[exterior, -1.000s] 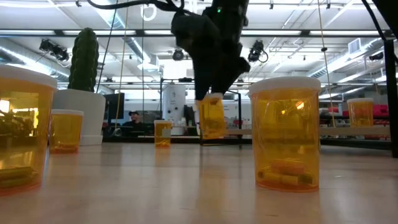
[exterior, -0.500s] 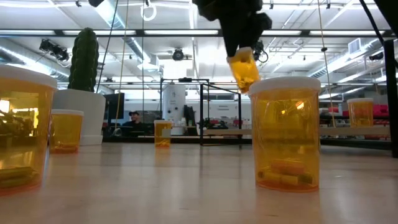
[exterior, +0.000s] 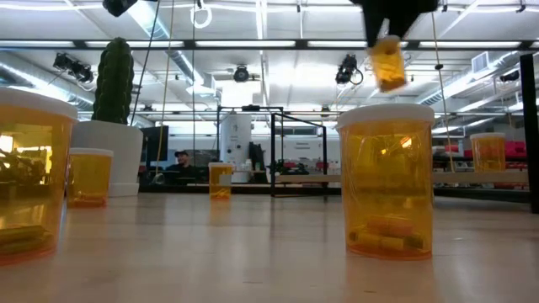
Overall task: Pick and place medicine bottles onto shelf by color
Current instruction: Put the orange pill bottle on the shelf aligned with the right orange pill bottle
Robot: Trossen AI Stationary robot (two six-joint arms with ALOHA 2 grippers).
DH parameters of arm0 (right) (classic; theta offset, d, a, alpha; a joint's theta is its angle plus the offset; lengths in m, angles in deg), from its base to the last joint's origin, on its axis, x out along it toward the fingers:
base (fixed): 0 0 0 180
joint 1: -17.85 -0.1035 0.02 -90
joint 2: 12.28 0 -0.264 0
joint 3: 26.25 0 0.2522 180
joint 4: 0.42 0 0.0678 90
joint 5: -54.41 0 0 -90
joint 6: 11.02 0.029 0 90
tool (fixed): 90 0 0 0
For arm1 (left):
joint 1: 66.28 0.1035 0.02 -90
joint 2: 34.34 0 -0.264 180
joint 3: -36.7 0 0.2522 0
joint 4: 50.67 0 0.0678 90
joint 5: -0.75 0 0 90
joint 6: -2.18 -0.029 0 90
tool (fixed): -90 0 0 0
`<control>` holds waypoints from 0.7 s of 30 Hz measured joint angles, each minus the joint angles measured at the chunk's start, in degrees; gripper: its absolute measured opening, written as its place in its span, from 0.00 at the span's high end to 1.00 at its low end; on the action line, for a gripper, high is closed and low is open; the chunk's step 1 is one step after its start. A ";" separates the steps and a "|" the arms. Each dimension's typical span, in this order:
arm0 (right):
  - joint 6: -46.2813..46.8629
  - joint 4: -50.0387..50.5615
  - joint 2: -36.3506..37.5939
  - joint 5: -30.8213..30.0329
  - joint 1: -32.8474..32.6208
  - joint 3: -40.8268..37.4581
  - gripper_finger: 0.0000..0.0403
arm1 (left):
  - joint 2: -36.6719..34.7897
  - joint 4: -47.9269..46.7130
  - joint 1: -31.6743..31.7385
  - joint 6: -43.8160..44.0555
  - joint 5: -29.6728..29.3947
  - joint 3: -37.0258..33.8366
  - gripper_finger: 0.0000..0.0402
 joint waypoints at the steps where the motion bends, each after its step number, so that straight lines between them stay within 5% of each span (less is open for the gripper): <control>1: 1.19 -0.88 2.18 -0.01 -0.06 -3.01 0.44 | 0.00 0.04 0.00 -0.01 -0.01 0.00 0.58; 8: 3.67 -7.70 14.92 -0.24 -0.24 -21.12 0.44 | 0.02 0.28 0.00 -0.07 -1.10 0.01 0.58; 21: 3.19 -18.19 25.61 -0.22 -0.24 -42.32 0.44 | 0.13 0.98 0.00 -0.14 -1.33 0.01 0.58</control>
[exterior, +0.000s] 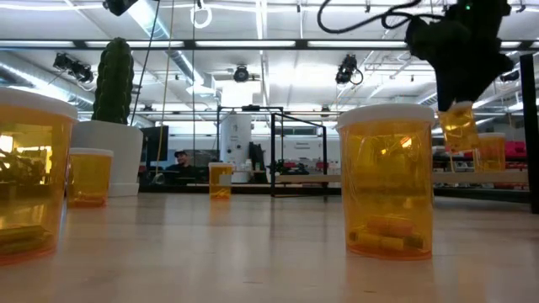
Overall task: Pick and place medicine bottles onto shelf by color
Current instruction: Put the orange pill bottle on the shelf aligned with the right orange pill bottle
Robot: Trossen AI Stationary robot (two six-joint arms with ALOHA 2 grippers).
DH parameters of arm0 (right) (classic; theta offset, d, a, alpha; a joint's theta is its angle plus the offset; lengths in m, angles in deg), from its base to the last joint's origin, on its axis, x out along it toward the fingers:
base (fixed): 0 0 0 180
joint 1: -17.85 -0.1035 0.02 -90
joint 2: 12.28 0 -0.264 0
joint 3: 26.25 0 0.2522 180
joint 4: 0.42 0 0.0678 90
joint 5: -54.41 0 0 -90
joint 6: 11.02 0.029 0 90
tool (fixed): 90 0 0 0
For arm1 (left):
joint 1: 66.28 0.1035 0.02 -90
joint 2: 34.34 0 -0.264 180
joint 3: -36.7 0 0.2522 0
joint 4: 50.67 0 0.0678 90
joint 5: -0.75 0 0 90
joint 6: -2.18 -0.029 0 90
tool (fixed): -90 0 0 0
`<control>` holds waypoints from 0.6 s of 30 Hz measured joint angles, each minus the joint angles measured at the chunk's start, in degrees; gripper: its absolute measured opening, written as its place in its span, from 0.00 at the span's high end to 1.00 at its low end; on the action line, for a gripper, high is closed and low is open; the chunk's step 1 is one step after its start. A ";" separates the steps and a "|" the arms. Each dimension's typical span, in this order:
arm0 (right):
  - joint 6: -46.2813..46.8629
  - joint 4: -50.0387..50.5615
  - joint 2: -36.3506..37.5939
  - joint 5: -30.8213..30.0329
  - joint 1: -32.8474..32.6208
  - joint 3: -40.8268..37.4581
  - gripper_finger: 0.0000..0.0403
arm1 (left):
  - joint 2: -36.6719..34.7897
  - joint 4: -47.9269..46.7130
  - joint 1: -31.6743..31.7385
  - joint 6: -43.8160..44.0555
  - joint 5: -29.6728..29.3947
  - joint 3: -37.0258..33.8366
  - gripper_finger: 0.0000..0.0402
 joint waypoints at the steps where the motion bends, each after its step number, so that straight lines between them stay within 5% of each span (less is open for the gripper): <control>1: -0.01 -0.39 0.26 0.02 0.00 -0.91 0.44 | 0.00 0.00 0.00 0.01 0.00 0.00 0.58; 18: -3.26 -2.73 3.40 -0.22 0.00 -7.22 0.42 | 0.00 3.73 0.02 1.66 0.00 -0.01 0.58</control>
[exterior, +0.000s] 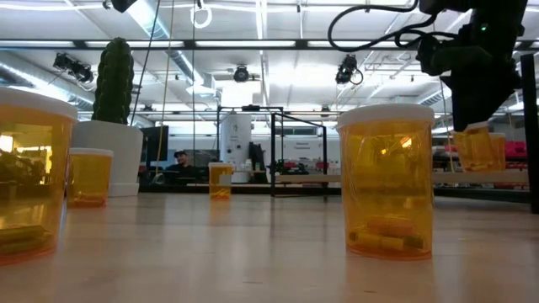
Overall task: Pick and place medicine bottles onto shelf by color
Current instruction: Put the orange pill bottle on the shelf aligned with the right orange pill bottle, then put the orange pill bottle to the middle right on the shelf
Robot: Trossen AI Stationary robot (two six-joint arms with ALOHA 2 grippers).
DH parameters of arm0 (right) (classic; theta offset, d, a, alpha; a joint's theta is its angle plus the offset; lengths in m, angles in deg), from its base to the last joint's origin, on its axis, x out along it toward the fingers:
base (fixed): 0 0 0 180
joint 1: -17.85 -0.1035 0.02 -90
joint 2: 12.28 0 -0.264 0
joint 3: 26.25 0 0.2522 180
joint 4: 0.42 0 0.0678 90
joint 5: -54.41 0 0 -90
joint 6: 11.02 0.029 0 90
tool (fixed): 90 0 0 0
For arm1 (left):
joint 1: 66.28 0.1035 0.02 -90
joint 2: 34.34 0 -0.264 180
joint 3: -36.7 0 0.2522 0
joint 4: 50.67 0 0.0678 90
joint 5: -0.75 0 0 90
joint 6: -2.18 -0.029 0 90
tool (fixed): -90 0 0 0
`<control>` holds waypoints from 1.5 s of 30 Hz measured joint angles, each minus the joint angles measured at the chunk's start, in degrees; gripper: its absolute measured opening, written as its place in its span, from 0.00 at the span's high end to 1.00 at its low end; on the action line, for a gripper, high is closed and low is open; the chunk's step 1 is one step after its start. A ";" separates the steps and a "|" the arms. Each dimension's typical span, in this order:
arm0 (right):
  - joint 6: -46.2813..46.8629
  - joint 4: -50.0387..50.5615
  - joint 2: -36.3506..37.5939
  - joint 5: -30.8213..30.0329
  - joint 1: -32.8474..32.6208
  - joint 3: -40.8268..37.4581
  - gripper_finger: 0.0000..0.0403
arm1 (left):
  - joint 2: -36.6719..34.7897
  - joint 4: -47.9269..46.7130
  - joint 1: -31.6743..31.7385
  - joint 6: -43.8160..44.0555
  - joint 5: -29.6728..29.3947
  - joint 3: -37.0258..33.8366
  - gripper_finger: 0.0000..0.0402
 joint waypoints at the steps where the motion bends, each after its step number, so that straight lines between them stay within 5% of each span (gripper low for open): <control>1: -0.18 -0.29 -0.02 0.01 0.00 0.00 0.42 | 0.00 0.08 -0.02 0.36 0.01 0.02 0.58; 27: 2.63 -0.06 0.48 0.12 0.00 1.40 0.40 | 0.02 0.12 -0.02 1.51 0.02 0.00 0.58; 45: 3.94 0.47 0.46 3.93 0.02 2.64 0.28 | 0.02 -0.49 -0.09 1.47 0.09 0.02 0.58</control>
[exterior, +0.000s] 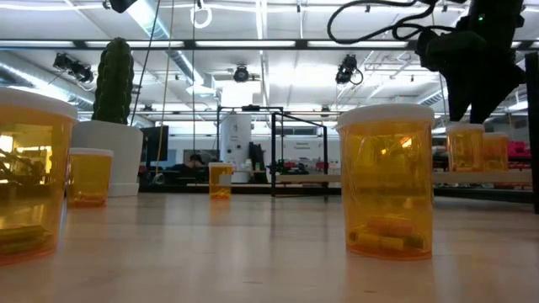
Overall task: Pick and place medicine bottles onto shelf by color
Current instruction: Put the orange pill bottle to the middle right on the shelf
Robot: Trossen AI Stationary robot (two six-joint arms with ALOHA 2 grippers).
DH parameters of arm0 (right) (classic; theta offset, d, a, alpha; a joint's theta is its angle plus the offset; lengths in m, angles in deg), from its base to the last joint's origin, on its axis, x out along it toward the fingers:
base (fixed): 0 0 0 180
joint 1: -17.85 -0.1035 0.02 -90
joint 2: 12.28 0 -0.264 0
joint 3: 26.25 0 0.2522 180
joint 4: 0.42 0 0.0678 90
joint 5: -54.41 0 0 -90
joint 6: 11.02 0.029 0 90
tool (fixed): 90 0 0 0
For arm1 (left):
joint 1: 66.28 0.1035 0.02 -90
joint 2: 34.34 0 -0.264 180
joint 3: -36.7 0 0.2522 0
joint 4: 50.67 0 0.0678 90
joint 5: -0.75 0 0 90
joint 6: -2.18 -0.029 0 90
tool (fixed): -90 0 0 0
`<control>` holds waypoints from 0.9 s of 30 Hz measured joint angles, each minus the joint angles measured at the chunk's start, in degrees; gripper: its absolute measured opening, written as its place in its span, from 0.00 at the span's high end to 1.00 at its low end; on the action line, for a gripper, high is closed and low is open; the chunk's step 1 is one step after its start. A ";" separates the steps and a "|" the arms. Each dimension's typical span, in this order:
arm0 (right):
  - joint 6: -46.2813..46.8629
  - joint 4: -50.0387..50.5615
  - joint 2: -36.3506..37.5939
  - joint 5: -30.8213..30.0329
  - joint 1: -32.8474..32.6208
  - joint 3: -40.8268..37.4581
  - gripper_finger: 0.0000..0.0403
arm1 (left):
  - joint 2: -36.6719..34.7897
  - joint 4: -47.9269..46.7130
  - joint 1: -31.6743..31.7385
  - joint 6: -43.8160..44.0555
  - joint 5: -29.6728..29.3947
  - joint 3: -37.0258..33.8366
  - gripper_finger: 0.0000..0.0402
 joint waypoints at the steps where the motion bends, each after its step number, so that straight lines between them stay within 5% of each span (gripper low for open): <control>1: -0.21 0.26 0.00 0.10 -0.02 0.51 0.28 | 0.00 0.00 0.01 0.00 0.00 -0.02 0.58; 9: -1.77 1.97 0.00 -2.28 0.49 4.02 0.29 | 0.00 -0.02 0.03 -0.08 -0.02 -0.02 0.58; 27: -12.70 -6.47 -5.98 9.38 16.35 4.02 0.29 | 0.00 0.07 0.03 -1.42 -0.01 -0.01 0.58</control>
